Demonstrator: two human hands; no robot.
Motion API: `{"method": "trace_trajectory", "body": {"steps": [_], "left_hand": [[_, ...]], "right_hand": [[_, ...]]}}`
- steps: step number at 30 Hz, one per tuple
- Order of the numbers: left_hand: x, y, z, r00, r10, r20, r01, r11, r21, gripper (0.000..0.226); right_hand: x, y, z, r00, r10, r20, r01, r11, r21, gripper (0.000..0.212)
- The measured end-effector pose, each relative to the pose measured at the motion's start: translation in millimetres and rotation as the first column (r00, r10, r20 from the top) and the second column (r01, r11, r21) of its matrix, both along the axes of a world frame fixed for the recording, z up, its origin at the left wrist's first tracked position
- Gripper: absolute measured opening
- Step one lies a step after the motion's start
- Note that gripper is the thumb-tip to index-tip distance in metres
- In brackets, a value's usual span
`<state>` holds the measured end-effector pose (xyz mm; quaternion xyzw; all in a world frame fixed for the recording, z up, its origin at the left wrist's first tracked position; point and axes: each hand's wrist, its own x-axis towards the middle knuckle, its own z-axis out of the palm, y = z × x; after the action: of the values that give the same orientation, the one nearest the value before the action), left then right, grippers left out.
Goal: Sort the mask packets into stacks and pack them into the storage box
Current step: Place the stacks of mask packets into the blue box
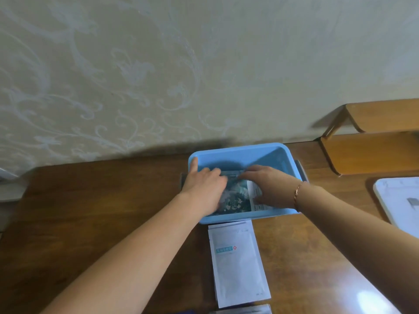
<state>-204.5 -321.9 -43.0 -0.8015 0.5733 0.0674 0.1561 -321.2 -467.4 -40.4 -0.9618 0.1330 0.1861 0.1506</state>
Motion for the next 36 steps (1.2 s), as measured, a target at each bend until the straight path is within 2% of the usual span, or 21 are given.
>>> {"method": "trace_trajectory", "body": {"steps": [2, 5, 14, 17, 19, 21, 22, 23, 24, 25, 26, 28, 30, 32, 34, 36], "left_hand": [[0.4, -2.8, -3.5, 0.999, -0.01, 0.047, 0.008, 0.998, 0.056, 0.047], [1.0, -2.7, -6.7, 0.997, -0.037, 0.072, 0.03, 0.995, 0.097, 0.056], [-3.2, -10.4, -8.5, 0.993, -0.054, 0.106, 0.034, 0.983, 0.183, 0.072], [3.5, -9.6, 4.1, 0.997, -0.076, 0.0, 0.074, 0.978, 0.195, 0.065], [15.4, -0.9, 22.1, 0.977, -0.059, -0.207, 0.081, 0.992, 0.098, 0.062], [21.5, 19.1, 40.2, 0.888, 0.011, -0.46, -0.082, 0.987, -0.136, 0.056], [18.7, 32.8, 45.9, 0.827, 0.024, -0.562, -0.233, 0.924, -0.304, 0.049], [11.4, 48.3, 47.4, 0.771, 0.007, -0.637, -0.398, 0.786, -0.473, 0.041], [0.9, 65.0, 43.4, 0.738, -0.017, -0.674, -0.527, 0.609, -0.593, 0.032], [-13.4, 81.4, 34.0, 0.715, -0.012, -0.699, -0.616, 0.46, -0.639, 0.024], [-30.6, 97.0, 21.7, 0.675, 0.009, -0.737, -0.69, 0.362, -0.627, 0.019], [-73.7, 128.4, -3.0, 0.491, 0.021, -0.871, -0.834, 0.301, -0.463, 0.013], [-117.5, 156.9, -18.9, 0.264, 0.034, -0.964, -0.905, 0.355, -0.236, 0.01], [-156.0, 181.2, -25.3, 0.047, 0.077, -0.996, -0.908, 0.419, -0.01, 0.01], [-183.8, 201.1, -31.7, -0.166, 0.16, -0.973, -0.883, 0.416, 0.219, 0.023], [-202.7, 217.7, -40.0, -0.246, 0.258, -0.934, -0.859, 0.389, 0.333, 0.051]], "right_hand": [[2.7, -5.2, -2.2, 0.991, 0.126, -0.051, -0.128, 0.991, -0.042, 0.076], [6.7, -6.4, -12.7, 0.975, 0.187, -0.117, -0.2, 0.973, -0.111, 0.086], [12.5, -8.9, -34.8, 0.962, 0.251, -0.111, -0.268, 0.945, -0.188, 0.084], [13.4, -10.7, -20.8, 0.957, 0.259, -0.13, -0.277, 0.949, -0.148, 0.092], [8.0, -12.3, 2.8, 0.978, 0.195, -0.074, -0.2, 0.978, -0.066, 0.091], [-10.7, -8.5, 29.6, 0.988, 0.026, 0.149, -0.036, 0.997, 0.063, 0.075], [-27.1, -2.1, 40.3, 0.94, -0.103, 0.324, 0.061, 0.989, 0.138, 0.064], [-47.6, 9.4, 49.3, 0.829, -0.262, 0.494, 0.159, 0.957, 0.241, 0.052], [-71.9, 25.0, 53.3, 0.676, -0.423, 0.604, 0.246, 0.901, 0.357, 0.04], [-96.6, 43.2, 51.9, 0.537, -0.563, 0.628, 0.327, 0.826, 0.459, 0.03], [-119.8, 63.4, 45.4, 0.447, -0.678, 0.584, 0.401, 0.735, 0.547, 0.022], [-164.4, 107.3, 18.8, 0.398, -0.84, 0.369, 0.509, 0.537, 0.672, 0.021], [-201.1, 150.8, -9.6, 0.429, -0.896, 0.113, 0.609, 0.38, 0.696, 0.035], [-225.6, 187.6, -29.5, 0.464, -0.882, -0.08, 0.699, 0.309, 0.645, 0.055], [-239.0, 213.1, -42.3, 0.446, -0.875, -0.188, 0.761, 0.26, 0.594, 0.068], [-242.2, 228.1, -47.0, 0.395, -0.881, -0.26, 0.805, 0.195, 0.56, 0.069]]}}
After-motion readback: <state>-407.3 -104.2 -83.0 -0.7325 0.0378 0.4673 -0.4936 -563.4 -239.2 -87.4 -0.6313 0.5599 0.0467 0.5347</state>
